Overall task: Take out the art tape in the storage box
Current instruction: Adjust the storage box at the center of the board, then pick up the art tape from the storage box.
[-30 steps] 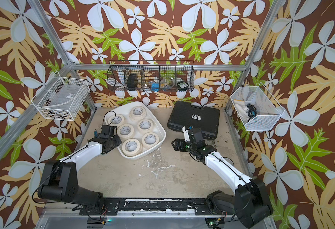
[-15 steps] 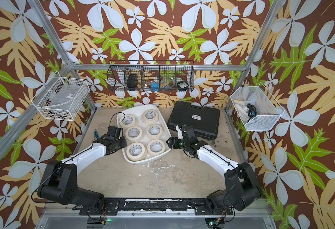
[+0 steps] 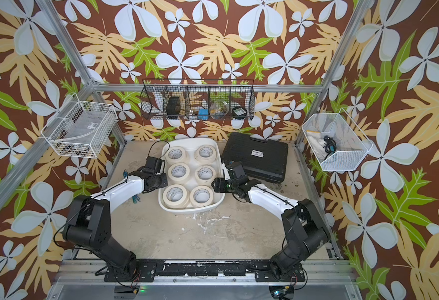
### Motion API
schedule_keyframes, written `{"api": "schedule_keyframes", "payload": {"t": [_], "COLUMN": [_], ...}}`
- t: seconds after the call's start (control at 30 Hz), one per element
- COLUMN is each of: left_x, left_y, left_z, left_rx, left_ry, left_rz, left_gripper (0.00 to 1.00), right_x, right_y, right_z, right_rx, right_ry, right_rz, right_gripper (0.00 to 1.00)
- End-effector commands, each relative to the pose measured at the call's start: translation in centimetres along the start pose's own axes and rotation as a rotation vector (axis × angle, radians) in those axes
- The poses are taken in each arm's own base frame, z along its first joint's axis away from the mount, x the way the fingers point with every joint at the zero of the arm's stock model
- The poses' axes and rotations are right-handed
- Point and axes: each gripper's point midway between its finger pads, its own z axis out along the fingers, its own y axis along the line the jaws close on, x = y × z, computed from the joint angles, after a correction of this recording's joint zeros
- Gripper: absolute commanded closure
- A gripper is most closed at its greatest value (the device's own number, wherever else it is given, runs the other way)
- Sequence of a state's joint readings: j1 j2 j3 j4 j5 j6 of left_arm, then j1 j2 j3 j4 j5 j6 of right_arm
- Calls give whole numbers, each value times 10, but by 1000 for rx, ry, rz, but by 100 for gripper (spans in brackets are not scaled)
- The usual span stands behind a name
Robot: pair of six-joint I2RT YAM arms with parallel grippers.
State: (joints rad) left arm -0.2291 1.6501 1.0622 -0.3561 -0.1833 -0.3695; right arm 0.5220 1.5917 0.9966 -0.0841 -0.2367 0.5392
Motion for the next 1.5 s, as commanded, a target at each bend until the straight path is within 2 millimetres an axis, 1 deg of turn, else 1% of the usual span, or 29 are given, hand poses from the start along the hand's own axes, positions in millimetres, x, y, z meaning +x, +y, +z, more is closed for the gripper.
{"api": "schedule_keyframes", "payload": {"t": [0.0, 0.1, 0.23, 0.3, 0.37, 0.47, 0.5, 0.57, 0.63, 0.73, 0.8, 0.87, 0.93, 0.97, 1.03, 1.13, 1.23, 1.47], "left_x": [-8, -13, -19, -21, -22, -24, -25, -26, -27, -26, -25, -23, -22, -21, -19, -15, -13, -13], "left_y": [4, 4, 4, 2, 1, -2, -4, -6, -6, -4, -3, -2, 1, 2, 4, 4, 4, 2], "left_z": [4, -5, -26, -38, -52, -75, -84, -98, -112, -125, -131, -132, -133, -133, -131, -128, -126, -126], "left_rx": [-29, -17, 6, 34, 58, 117, 137, 176, 206, 225, 233, 230, 221, 218, 204, 208, 205, 221], "left_ry": [-24, -50, -83, -90, -101, -128, -140, -164, -191, -218, -230, -234, -240, -240, -236, -228, -220, -226], "left_rz": [-35, -57, -101, -122, -138, -152, -154, -157, -153, -148, -142, -137, -130, -128, -126, -123, -115, -113], "left_gripper": [94, 79, 59, 51, 45, 39, 39, 38, 36, 34, 34, 34, 34, 34, 34, 34, 33, 33], "right_x": [-5, -9, -21, -29, -36, -45, -47, -47, -47, -52, -54, -59, -59, -58, -59, -61, -66, -77], "right_y": [9, 8, 8, 14, 25, 42, 48, 56, 60, 48, 36, 26, 19, 18, 7, -2, -6, -15], "right_z": [0, -5, -19, -25, -31, -30, -27, -19, -7, 7, 18, 29, 43, 48, 56, 67, 75, 87], "right_rx": [-27, -2, 53, 83, 101, 86, 80, 64, 67, 133, 212, 282, 317, 325, 374, 406, 436, 488], "right_ry": [-7, -15, -38, -57, -72, -81, -79, -66, -41, -41, -21, -2, 36, 47, 57, 65, 66, 69], "right_rz": [-9, -25, -60, -101, -143, -183, -191, -202, -219, -231, -248, -270, -292, -300, -299, -313, -349, -388], "right_gripper": [24, 24, 26, 27, 32, 37, 38, 45, 48, 48, 48, 49, 54, 56, 55, 55, 53, 48]}}
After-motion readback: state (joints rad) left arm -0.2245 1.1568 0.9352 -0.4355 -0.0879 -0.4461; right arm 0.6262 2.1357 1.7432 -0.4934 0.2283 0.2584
